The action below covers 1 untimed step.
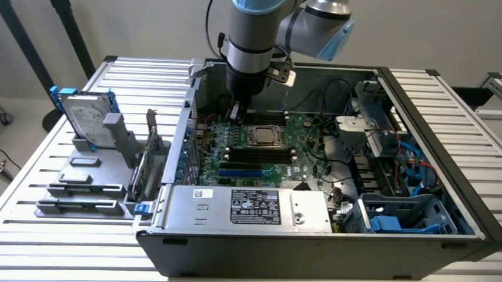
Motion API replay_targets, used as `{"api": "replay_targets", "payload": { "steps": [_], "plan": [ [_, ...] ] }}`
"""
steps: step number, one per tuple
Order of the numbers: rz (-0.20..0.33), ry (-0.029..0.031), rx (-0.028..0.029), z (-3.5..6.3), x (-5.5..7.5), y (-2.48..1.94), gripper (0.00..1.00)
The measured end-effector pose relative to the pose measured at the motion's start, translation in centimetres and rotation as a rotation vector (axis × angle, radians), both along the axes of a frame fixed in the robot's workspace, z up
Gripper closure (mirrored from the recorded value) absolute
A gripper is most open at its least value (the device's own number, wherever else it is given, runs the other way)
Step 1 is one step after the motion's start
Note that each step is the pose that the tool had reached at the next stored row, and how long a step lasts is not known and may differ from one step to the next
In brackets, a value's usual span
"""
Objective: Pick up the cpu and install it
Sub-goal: 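Install the first cpu locking lever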
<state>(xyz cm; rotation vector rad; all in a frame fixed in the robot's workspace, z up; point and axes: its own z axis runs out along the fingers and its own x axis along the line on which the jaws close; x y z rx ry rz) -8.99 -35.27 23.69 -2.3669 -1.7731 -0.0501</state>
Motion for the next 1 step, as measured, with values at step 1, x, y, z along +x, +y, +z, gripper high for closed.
{"api": "replay_targets", "payload": {
  "steps": [1],
  "plan": [
    [0.0,0.0,0.0,0.0,0.0,0.0,0.89]
  ]
}}
